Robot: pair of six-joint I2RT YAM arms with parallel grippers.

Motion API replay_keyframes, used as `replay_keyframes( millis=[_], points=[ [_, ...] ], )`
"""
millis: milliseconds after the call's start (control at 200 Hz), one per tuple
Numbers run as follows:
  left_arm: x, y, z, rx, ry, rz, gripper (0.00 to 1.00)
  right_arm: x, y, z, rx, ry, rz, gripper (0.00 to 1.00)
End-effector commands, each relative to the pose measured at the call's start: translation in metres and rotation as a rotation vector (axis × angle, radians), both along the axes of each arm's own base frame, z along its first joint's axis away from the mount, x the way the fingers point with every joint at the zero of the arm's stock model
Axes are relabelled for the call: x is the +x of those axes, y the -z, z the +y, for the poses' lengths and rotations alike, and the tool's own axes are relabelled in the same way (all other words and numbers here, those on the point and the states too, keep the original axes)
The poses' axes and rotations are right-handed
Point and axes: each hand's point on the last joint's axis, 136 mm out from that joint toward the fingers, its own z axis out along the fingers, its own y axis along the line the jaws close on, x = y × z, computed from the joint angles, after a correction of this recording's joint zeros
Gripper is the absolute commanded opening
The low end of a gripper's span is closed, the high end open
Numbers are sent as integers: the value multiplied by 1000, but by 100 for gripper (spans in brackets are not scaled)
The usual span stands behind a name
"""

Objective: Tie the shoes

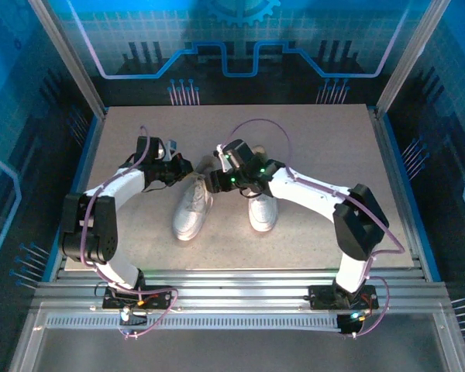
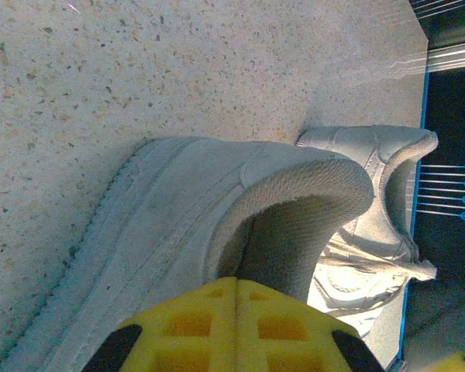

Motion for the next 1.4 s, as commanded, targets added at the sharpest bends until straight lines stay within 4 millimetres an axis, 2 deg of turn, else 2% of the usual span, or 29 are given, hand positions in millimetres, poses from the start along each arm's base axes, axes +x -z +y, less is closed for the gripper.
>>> replay_keyframes(
  millis=[0, 115, 220, 510, 1010, 1156, 1276, 1321, 1396],
  points=[
    [0, -10, -1, 30, 19, -37, 0, -23, 15, 9, 6, 16, 94, 51],
    [-1, -9, 0, 34, 21, -33, 0, -30, 25, 25, 32, 9, 152, 49],
    [-1, -10, 0, 36, 22, -36, 0, -31, 33, 32, 42, 24, 182, 52],
    [-1, -12, 1, 40, 21, -46, 0, -29, 46, 40, 45, 47, 221, 55],
    [-1, -15, 0, 39, 28, -63, 0, -19, 61, 51, 32, 56, 217, 51],
    [-3, -18, 0, 52, 37, -82, 0, -17, 69, 48, 6, 56, 197, 41],
    [-4, -26, 1, 69, 50, -113, 0, -17, 75, 42, -5, 52, 173, 24],
    [-5, -30, 1, 76, 58, -126, 0, -19, 75, 40, 0, 43, 163, 15],
    [-6, -39, 1, 102, 91, -154, 0, -23, 67, 41, 36, 1, 129, 5]
  ],
)
